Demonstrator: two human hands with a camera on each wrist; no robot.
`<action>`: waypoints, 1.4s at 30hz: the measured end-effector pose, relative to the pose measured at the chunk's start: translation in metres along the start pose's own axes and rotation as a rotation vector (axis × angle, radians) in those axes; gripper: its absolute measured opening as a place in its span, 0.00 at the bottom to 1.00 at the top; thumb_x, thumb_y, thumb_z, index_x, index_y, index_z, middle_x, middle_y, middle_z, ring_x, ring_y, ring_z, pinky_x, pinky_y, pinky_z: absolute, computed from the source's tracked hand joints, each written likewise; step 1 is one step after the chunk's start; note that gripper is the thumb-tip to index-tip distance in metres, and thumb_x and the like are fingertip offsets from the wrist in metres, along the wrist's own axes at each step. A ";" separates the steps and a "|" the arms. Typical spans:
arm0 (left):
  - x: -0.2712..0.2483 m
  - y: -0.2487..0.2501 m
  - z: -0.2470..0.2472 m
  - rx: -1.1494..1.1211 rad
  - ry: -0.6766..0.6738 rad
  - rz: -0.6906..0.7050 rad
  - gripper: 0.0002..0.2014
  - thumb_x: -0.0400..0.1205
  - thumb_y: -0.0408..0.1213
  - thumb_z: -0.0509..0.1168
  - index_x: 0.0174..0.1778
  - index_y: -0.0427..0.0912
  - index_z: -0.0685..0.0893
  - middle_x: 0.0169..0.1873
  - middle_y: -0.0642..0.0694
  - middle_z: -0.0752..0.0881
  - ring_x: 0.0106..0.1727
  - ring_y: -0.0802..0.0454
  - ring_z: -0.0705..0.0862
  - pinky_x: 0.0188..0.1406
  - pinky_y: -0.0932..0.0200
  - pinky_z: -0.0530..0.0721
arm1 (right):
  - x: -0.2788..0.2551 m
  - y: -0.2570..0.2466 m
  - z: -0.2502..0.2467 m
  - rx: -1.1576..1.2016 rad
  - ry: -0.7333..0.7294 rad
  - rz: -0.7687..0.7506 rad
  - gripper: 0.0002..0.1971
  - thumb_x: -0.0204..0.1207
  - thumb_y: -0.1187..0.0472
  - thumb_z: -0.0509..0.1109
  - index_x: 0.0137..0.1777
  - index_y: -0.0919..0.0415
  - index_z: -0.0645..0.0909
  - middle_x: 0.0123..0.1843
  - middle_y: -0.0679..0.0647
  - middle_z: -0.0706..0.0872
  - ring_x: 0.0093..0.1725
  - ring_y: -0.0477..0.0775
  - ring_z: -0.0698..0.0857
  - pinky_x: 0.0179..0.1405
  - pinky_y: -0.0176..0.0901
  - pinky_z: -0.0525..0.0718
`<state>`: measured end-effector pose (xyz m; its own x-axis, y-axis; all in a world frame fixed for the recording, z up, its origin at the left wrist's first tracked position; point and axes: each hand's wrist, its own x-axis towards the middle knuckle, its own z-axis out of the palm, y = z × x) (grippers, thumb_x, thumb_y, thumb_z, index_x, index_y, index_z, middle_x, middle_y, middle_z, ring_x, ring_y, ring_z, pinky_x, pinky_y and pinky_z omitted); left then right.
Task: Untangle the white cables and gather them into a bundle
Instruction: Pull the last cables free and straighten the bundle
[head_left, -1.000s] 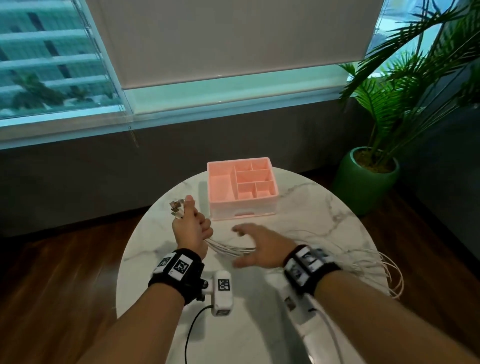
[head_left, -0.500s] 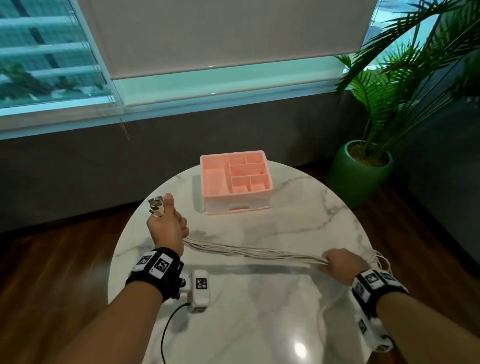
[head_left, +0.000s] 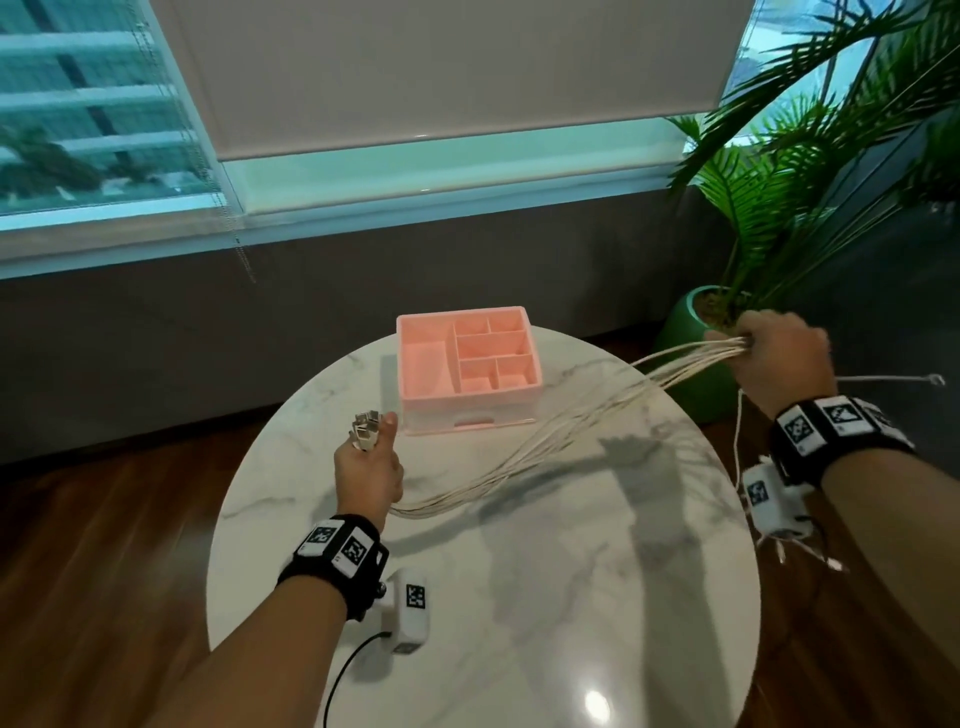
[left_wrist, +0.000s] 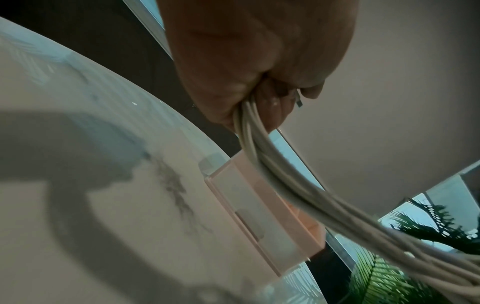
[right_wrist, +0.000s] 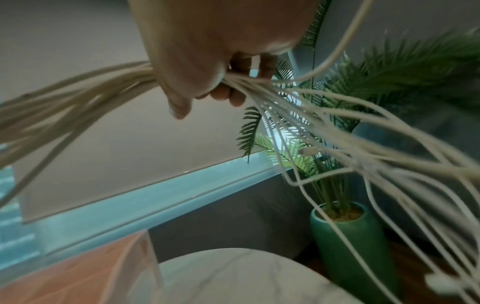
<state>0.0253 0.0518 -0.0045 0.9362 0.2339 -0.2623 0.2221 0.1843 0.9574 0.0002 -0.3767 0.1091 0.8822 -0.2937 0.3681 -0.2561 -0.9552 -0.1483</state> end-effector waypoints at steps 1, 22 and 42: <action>0.002 0.001 -0.007 0.001 0.012 -0.007 0.21 0.87 0.47 0.69 0.31 0.48 0.68 0.24 0.47 0.63 0.18 0.55 0.60 0.19 0.65 0.58 | 0.002 -0.007 0.005 0.035 0.015 0.008 0.19 0.81 0.45 0.69 0.36 0.59 0.79 0.36 0.57 0.80 0.42 0.66 0.81 0.46 0.56 0.77; 0.011 0.030 -0.054 -0.182 0.236 -0.072 0.18 0.86 0.49 0.68 0.35 0.48 0.69 0.23 0.51 0.66 0.17 0.57 0.60 0.19 0.66 0.57 | -0.091 -0.111 0.116 0.120 -0.954 -0.255 0.70 0.45 0.19 0.77 0.87 0.49 0.55 0.85 0.54 0.62 0.83 0.60 0.63 0.81 0.57 0.66; 0.008 0.004 -0.042 -0.420 0.151 -0.281 0.05 0.82 0.25 0.71 0.42 0.32 0.81 0.29 0.41 0.80 0.23 0.50 0.82 0.27 0.55 0.88 | -0.127 -0.246 0.099 0.368 -0.836 -0.608 0.20 0.86 0.44 0.59 0.45 0.60 0.81 0.39 0.57 0.85 0.38 0.58 0.82 0.38 0.50 0.76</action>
<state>0.0218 0.0945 -0.0076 0.7996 0.2497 -0.5462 0.3018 0.6192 0.7249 -0.0100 -0.1008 0.0078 0.8463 0.4727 -0.2458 0.3231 -0.8222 -0.4686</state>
